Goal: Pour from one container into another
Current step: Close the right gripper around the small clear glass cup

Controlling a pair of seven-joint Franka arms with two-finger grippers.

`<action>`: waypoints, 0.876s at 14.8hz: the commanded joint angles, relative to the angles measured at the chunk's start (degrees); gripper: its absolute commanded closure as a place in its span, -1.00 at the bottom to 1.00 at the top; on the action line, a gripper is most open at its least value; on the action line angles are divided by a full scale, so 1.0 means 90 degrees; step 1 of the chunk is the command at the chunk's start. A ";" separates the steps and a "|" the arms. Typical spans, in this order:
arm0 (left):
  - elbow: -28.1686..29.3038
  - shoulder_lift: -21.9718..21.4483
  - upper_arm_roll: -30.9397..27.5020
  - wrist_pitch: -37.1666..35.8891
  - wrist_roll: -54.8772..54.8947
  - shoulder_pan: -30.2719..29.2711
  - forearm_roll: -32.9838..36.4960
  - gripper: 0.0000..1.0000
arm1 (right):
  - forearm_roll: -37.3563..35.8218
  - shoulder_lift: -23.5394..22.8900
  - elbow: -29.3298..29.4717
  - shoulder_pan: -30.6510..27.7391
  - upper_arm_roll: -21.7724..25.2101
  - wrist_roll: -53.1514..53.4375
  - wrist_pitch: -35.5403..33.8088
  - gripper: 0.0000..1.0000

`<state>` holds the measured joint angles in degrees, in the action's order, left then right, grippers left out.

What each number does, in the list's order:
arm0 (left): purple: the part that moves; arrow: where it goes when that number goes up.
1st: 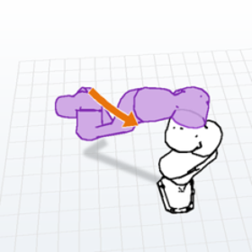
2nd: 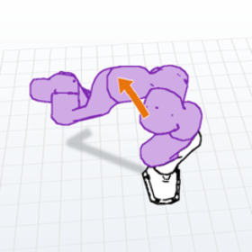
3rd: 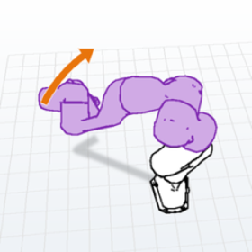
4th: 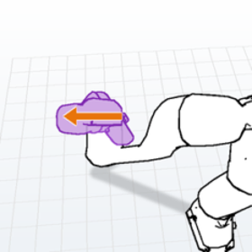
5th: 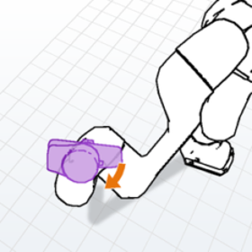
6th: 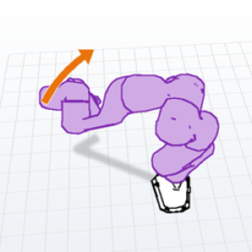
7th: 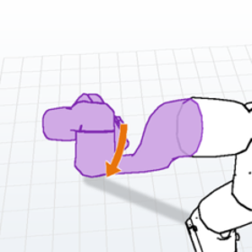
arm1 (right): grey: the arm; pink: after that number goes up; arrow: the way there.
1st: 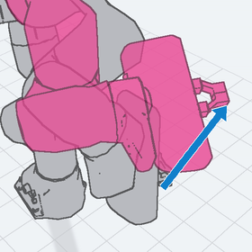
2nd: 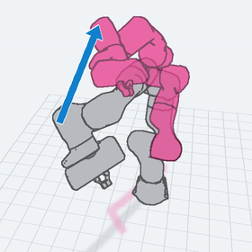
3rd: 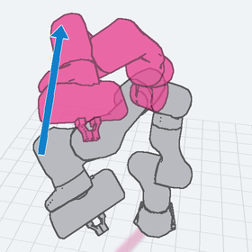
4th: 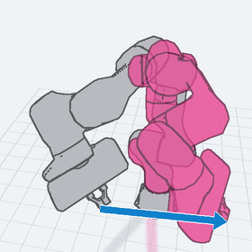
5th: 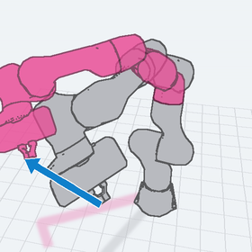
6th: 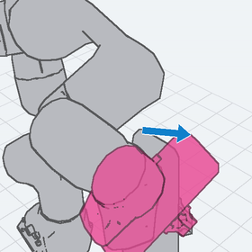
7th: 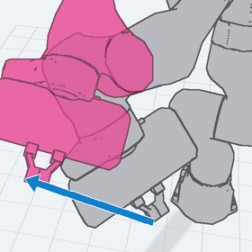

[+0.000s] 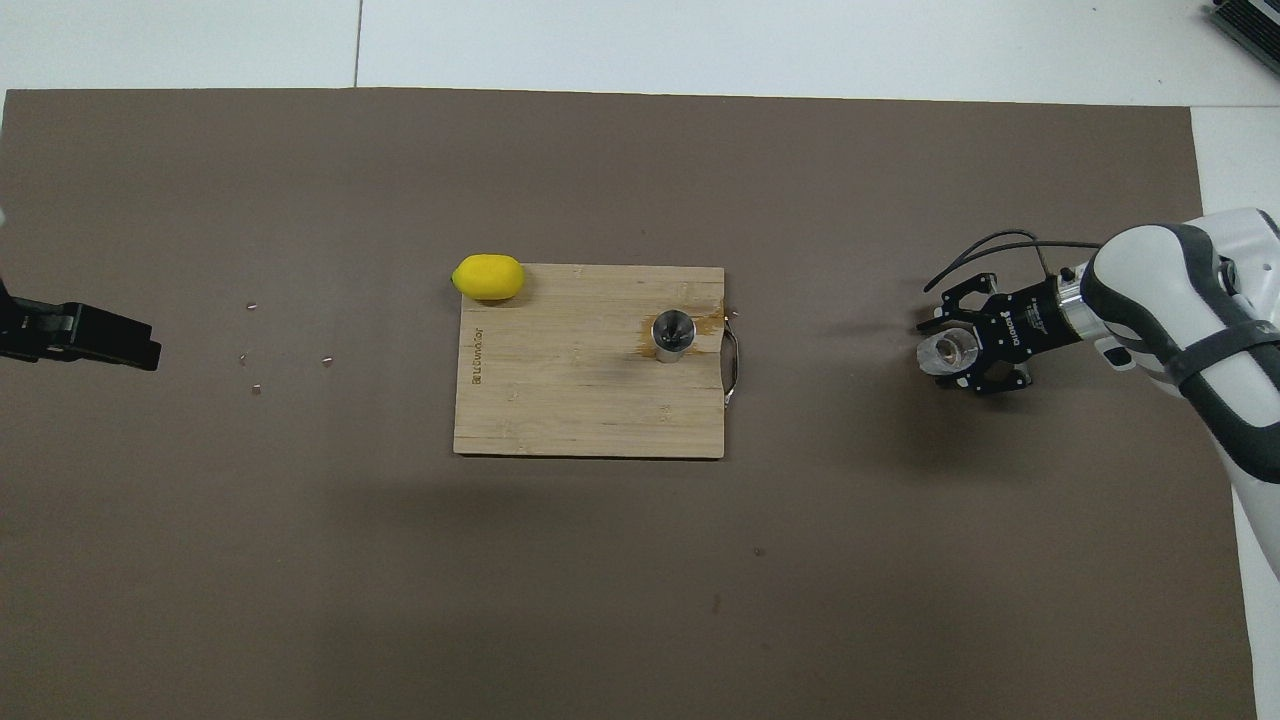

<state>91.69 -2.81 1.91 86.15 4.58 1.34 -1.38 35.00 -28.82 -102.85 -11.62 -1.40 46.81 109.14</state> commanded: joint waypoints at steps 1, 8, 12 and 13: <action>0.0124 -0.0107 -0.0017 -0.0099 0.0048 0.0037 0.0124 -1.00 | 0.0183 0.0204 -0.0223 -0.0027 -0.0010 0.0083 0.0148 0.62; 0.0085 -0.0097 -0.0008 -0.0217 0.0038 0.0037 0.0134 -1.00 | 0.0183 0.0320 -0.0126 -0.0047 0.0009 0.0276 0.0158 1.00; 0.0085 -0.0107 -0.0008 -0.0227 0.0019 -0.0031 0.0134 -1.00 | 0.0154 0.0574 -0.0018 0.0294 -0.0010 0.1330 0.0197 1.00; 0.0085 -0.0107 -0.0008 -0.0227 0.0019 -0.0032 0.0134 -1.00 | 0.0154 0.0652 0.0001 0.0411 -0.0020 0.1594 0.0274 1.00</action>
<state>91.79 -2.89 1.77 84.58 4.58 1.32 -1.34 35.20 -25.07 -102.28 -9.89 -1.35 56.80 109.59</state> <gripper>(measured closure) 0.000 0.498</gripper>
